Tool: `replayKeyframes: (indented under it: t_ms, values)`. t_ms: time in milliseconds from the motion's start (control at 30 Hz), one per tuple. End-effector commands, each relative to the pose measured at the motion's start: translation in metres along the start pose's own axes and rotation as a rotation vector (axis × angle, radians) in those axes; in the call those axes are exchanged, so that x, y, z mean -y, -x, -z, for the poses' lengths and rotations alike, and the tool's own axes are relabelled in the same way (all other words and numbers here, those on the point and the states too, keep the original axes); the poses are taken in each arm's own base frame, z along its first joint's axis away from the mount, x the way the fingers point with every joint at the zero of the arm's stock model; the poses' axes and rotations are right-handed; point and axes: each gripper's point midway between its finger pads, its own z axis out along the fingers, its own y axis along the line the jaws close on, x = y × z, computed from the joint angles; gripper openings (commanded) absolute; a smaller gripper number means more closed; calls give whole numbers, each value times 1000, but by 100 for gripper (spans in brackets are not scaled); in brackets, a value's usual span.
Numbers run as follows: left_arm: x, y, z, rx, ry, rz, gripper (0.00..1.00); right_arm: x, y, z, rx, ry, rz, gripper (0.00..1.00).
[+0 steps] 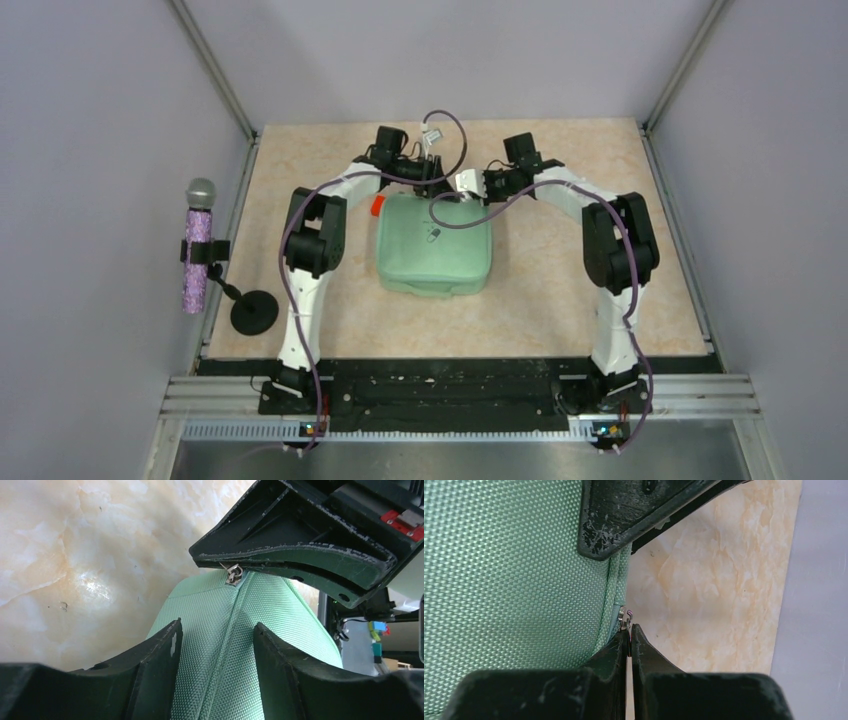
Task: Organize the medicine kit
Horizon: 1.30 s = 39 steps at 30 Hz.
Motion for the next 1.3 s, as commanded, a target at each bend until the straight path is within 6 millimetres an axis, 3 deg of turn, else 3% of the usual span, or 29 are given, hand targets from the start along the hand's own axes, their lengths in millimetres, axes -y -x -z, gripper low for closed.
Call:
replayKeyframes:
  t_ms: [0, 33, 200, 433, 667, 800, 1033, 1267]
  values:
    - [-13, -29, -2, -75, 13, -2, 60, 26, 33, 18, 49, -70, 61, 0]
    - [-16, -33, -2, -84, 24, -2, 60, 27, 32, 19, 45, -75, 62, 0]
    - [-35, -43, -1, -127, 89, -58, 31, 23, 27, 23, 10, -70, 99, 0]
    - [-36, -36, 11, -109, 85, -95, 0, 17, -1, 47, -77, -47, 137, 0]
    - [-32, -24, 25, -68, 71, -93, 0, 1, -39, 70, -168, -2, 128, 0]
    - [-34, -13, 35, -18, 98, -47, 0, -14, -43, 83, -184, 16, 107, 0]
    - [-41, 26, 52, 156, 203, 76, 0, -60, -21, 97, -146, 78, -30, 0]
    - [-43, 45, 57, 236, 281, 146, 0, -117, 12, 104, -118, 158, -250, 0]
